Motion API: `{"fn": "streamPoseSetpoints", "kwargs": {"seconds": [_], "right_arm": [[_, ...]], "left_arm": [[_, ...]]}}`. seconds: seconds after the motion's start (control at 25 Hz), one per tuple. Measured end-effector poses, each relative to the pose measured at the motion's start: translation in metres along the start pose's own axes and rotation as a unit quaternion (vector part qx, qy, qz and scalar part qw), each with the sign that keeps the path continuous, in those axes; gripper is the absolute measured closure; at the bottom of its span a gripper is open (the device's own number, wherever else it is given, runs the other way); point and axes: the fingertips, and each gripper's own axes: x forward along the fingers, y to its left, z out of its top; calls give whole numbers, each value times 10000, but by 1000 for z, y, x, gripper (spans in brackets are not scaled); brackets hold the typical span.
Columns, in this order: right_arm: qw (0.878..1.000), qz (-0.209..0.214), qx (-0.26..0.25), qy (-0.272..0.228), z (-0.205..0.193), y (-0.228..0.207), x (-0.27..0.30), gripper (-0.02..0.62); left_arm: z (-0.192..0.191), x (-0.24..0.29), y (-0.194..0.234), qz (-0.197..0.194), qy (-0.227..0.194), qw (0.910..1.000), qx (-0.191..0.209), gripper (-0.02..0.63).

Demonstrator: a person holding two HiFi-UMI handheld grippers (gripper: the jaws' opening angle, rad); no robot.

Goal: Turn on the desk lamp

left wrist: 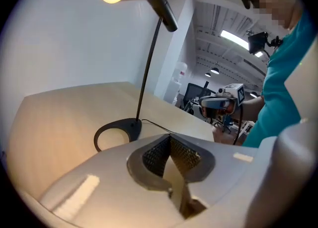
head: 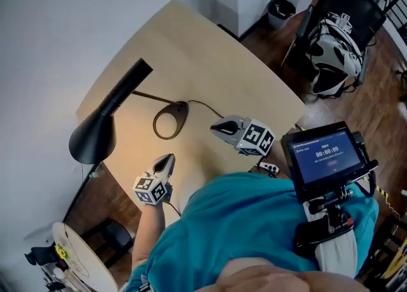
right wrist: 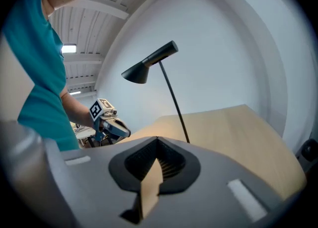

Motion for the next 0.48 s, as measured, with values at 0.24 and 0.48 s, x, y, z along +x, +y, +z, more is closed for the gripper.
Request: {"fn": "streamPoseSetpoints", "kwargs": {"seconds": [0.24,0.48], "right_arm": [[9985,183,-497,-132,29,114,-16,594],[9943,162,-1048,-122,25,268,-23,594]], "left_arm": [[-5,-105,-84,5,-1013,9948,105,603],[-43,-244,-158,-160,-1835,9824,323,603]]}}
